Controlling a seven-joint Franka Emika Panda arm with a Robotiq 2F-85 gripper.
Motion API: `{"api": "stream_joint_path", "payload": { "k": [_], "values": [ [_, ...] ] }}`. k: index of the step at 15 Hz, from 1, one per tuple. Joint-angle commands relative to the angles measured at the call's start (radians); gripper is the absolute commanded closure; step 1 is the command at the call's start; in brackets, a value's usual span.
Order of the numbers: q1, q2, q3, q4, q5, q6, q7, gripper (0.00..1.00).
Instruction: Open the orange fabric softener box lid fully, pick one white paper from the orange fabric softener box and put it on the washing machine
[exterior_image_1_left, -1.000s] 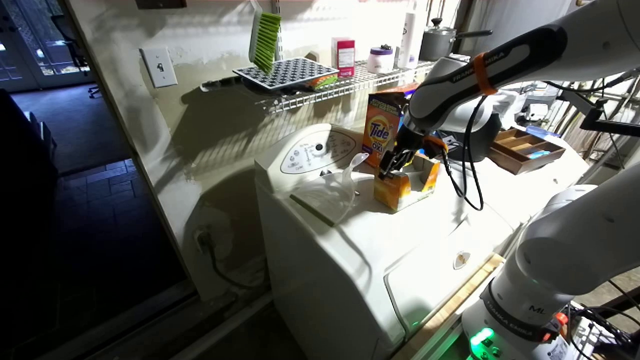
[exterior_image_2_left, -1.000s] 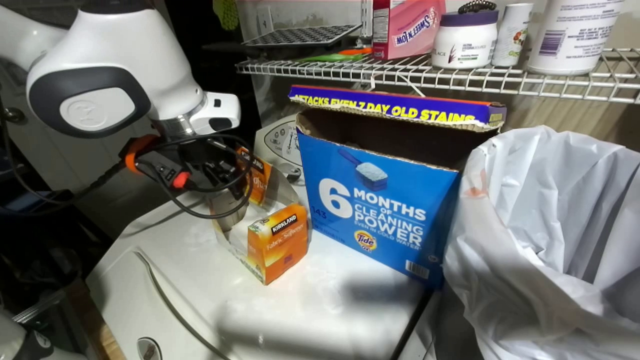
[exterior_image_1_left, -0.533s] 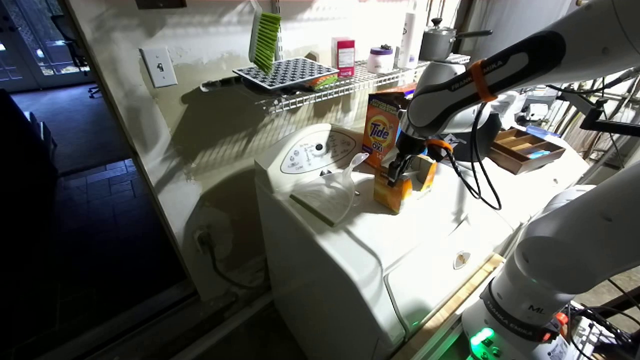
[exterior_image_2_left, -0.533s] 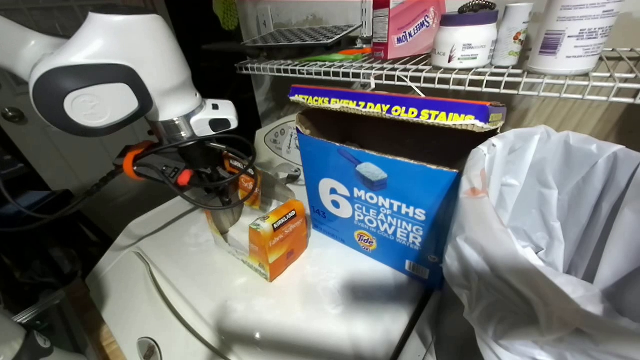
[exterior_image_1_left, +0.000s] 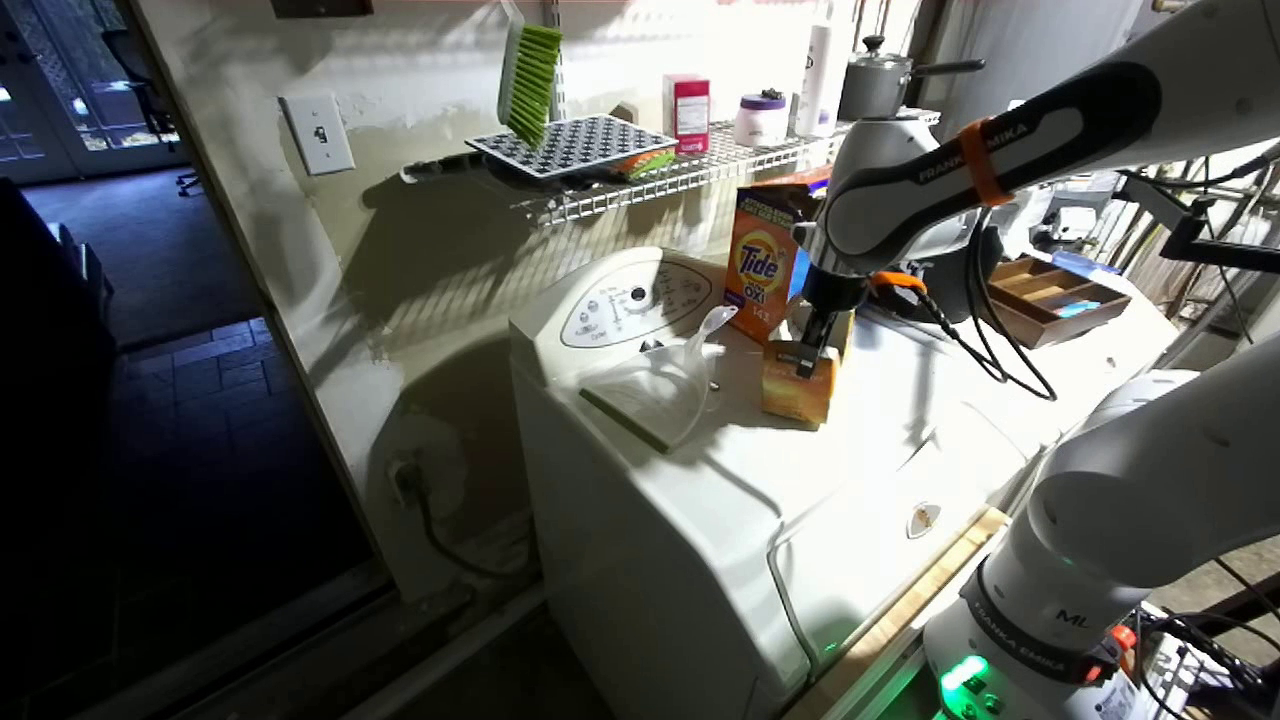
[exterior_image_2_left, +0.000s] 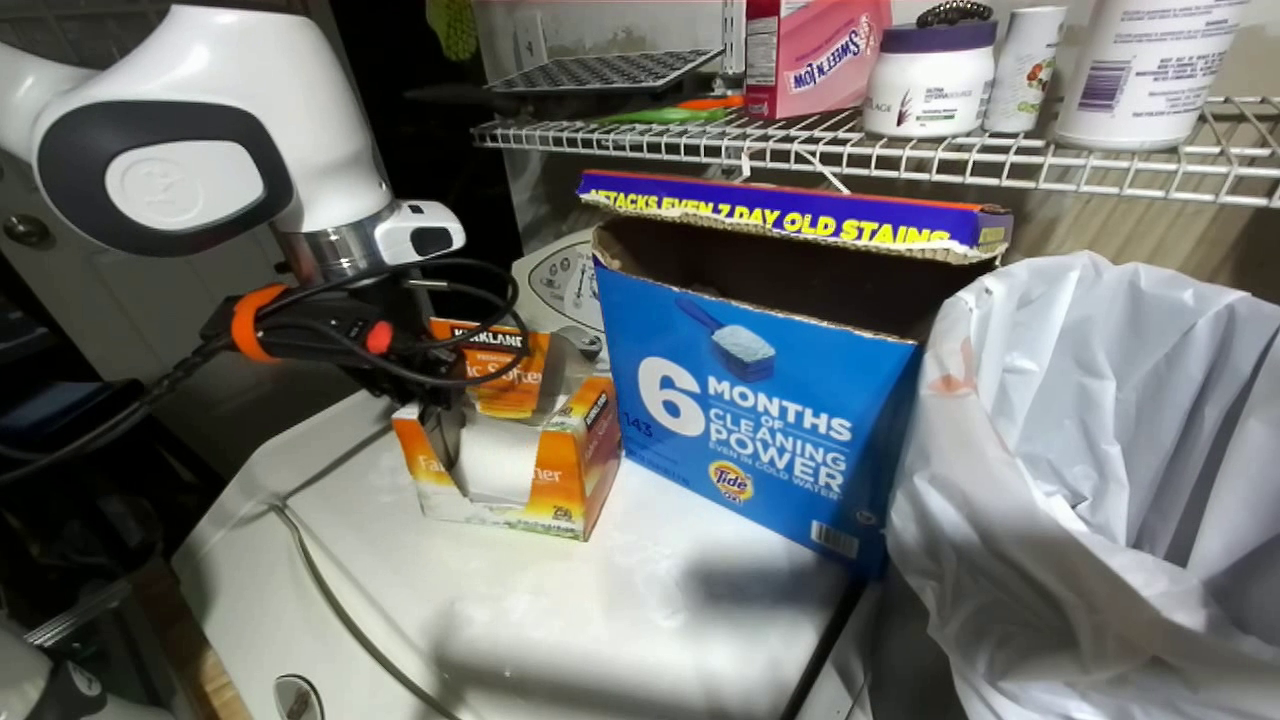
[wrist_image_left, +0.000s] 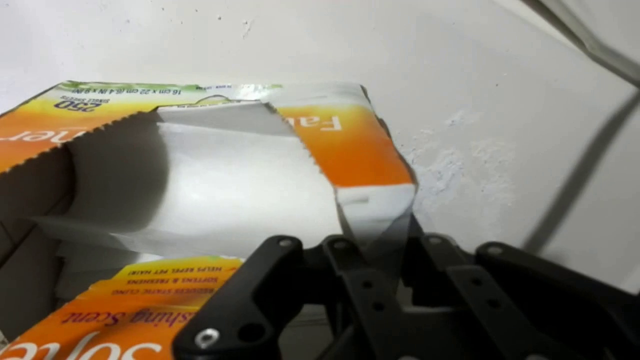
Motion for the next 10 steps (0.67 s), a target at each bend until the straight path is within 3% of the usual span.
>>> {"api": "stream_joint_path", "payload": {
  "k": [1,4,5,7,10],
  "values": [
    [-0.011,-0.052,0.007,0.002,-0.035,-0.097,-0.067,0.98],
    [-0.022,-0.075,0.013,0.002,-0.047,-0.160,-0.084,0.98],
    [-0.024,-0.083,0.010,0.003,-0.043,-0.170,-0.083,0.68],
    [-0.032,-0.100,0.003,0.003,-0.013,-0.160,-0.048,0.62],
    [-0.055,-0.124,0.002,0.004,0.009,-0.160,0.036,0.42]
  ]
}}
